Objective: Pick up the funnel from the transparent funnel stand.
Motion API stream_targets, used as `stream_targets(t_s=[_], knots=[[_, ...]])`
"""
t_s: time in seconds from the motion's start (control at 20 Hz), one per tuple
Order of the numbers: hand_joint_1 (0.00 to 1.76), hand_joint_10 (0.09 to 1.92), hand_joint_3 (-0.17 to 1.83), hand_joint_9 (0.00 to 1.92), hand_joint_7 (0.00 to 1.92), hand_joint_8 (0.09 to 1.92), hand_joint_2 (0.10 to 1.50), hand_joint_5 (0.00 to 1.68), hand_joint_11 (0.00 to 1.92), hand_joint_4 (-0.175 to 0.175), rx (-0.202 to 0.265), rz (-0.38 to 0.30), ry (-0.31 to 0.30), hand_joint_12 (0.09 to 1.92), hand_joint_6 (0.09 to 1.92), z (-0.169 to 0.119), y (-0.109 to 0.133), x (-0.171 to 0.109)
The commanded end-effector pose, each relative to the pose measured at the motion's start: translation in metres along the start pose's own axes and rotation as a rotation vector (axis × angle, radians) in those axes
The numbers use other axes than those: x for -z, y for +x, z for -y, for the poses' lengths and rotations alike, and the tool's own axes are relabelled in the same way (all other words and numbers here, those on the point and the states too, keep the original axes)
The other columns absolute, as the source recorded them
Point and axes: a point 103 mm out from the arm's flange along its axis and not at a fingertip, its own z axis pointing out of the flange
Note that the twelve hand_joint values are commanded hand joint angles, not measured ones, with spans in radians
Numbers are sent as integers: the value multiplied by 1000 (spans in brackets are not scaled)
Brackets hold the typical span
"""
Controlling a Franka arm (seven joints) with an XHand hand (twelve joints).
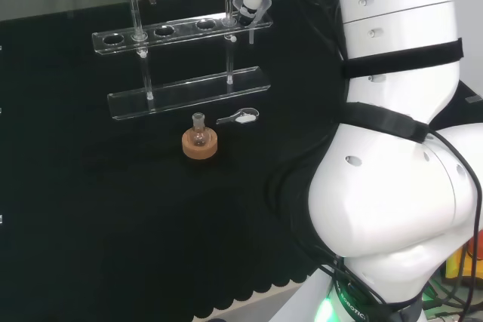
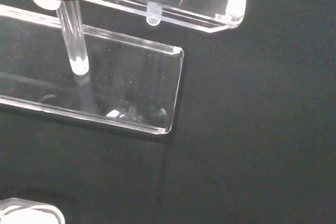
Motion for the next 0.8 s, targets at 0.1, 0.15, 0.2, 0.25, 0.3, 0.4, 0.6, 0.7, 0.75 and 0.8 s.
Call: stream_targets(t_s=[0.1, 0.15, 0.2, 0.25, 0.3, 0.4, 0.6, 0.7, 0.75, 0.8], knots=[[854, 664, 532, 855, 418, 790, 734, 503, 376, 8, 10, 37, -69, 1301, 644, 5, 2, 11], [856, 666, 534, 859, 416, 789, 736, 503, 380, 7, 21, 28, -81, 1300, 662, 7, 1, 14], [857, 668, 536, 862, 413, 788, 737, 505, 383, 6, 25, 23, -88, 1301, 673, 9, -1, 16], [858, 669, 538, 864, 408, 786, 739, 506, 386, 4, 25, 20, -92, 1300, 680, 12, -4, 19], [858, 670, 539, 866, 403, 784, 740, 506, 388, 2, 24, 18, -93, 1300, 685, 15, -7, 22], [859, 671, 542, 869, 391, 779, 741, 505, 390, -2, 22, 19, -90, 1299, 692, 23, -9, 30], [858, 674, 548, 875, 371, 770, 742, 498, 393, -6, -5, 43, -68, 1297, 703, 39, -15, 42], [857, 675, 551, 880, 362, 765, 742, 488, 394, -8, -18, 46, -56, 1297, 704, 48, -19, 47], [857, 676, 552, 882, 358, 763, 742, 482, 395, -9, -23, 45, -56, 1297, 704, 52, -19, 49], [856, 677, 553, 885, 354, 761, 742, 476, 395, -11, -28, 44, -56, 1296, 703, 57, -19, 51]])
